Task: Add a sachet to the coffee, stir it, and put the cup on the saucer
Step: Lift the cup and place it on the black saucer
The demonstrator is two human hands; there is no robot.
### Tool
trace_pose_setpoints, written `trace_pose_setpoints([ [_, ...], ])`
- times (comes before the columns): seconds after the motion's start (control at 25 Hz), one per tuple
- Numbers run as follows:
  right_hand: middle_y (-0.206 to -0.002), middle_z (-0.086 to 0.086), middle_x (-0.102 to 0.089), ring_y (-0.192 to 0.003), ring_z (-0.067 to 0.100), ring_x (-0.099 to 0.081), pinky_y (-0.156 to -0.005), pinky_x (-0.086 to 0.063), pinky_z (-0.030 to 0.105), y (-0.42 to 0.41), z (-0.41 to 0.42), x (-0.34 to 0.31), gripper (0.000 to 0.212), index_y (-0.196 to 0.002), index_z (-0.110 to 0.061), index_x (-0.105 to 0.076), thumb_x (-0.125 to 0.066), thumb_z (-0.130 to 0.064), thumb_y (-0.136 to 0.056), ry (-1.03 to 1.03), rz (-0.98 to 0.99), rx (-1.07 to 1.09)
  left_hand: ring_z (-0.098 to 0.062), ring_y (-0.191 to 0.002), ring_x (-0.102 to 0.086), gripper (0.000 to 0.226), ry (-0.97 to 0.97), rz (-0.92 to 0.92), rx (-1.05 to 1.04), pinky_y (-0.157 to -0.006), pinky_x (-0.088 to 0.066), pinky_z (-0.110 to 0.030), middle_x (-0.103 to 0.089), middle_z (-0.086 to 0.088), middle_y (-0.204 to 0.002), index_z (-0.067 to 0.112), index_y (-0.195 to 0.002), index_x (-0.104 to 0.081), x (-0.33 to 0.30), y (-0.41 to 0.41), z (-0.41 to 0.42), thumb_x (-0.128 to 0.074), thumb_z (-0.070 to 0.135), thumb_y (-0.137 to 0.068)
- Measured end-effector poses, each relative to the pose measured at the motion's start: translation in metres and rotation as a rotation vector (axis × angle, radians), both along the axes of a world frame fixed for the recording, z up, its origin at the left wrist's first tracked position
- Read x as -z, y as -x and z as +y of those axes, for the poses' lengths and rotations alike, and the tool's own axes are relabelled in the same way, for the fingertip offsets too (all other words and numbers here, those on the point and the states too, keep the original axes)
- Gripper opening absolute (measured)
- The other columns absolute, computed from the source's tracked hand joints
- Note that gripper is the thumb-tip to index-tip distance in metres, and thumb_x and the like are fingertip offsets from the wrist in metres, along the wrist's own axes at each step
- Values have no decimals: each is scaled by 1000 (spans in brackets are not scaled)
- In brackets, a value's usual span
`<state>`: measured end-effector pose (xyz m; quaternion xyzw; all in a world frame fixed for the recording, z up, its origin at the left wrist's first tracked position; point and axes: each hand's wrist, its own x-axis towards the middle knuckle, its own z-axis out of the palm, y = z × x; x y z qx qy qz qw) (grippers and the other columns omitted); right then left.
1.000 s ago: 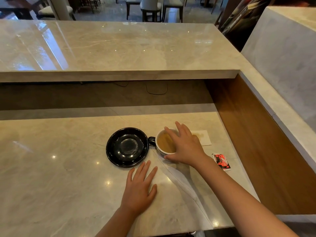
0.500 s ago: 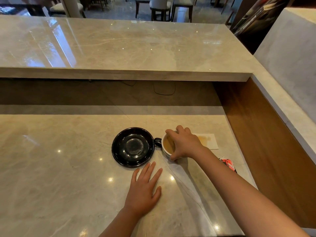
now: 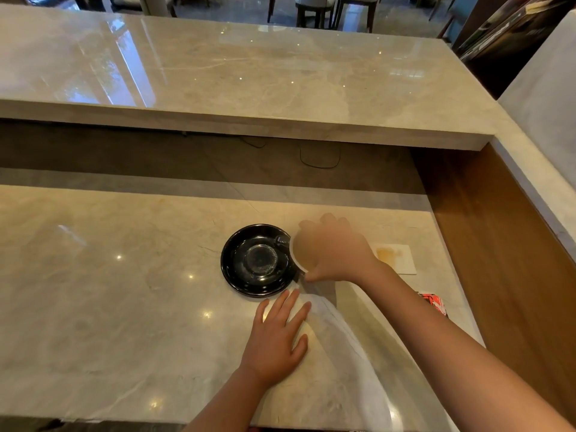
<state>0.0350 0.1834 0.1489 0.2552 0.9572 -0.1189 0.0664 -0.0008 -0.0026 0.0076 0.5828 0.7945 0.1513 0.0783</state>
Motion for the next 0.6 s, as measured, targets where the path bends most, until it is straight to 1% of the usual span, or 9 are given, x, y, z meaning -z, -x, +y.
trace_pose_setpoints([
  [0.12, -127, 7, -39, -112, 27, -36, -71, -41, 34, 20, -13, -3, 91, -130, -33, -28, -76, -49, -55, 32, 44, -35, -17, -138, -11, 55, -2, 16, 8, -107, -7, -46, -27, -6, -150, 26, -142, -35, 1, 0, 0, -39, 43, -90],
  [0.4, -129, 8, -37, -116, 30, -35, -77, -46, 39, 64, -38, 8, 92, -133, -31, -28, -77, -47, -57, 80, 38, -88, -19, -137, -14, 53, -32, 15, 14, -106, -9, -48, -36, -7, -146, 25, -139, -38, 0, 1, 0, -43, 40, -88],
  [0.6, -128, 9, -38, -115, 31, -35, -76, -47, 39, 81, -45, 19, 91, -131, -29, -29, -77, -48, -56, 75, 36, -112, -22, -136, -19, 51, -68, 9, 18, -105, -11, -47, -42, -8, -142, 23, -135, -46, 1, 2, 0, -45, 40, -87],
])
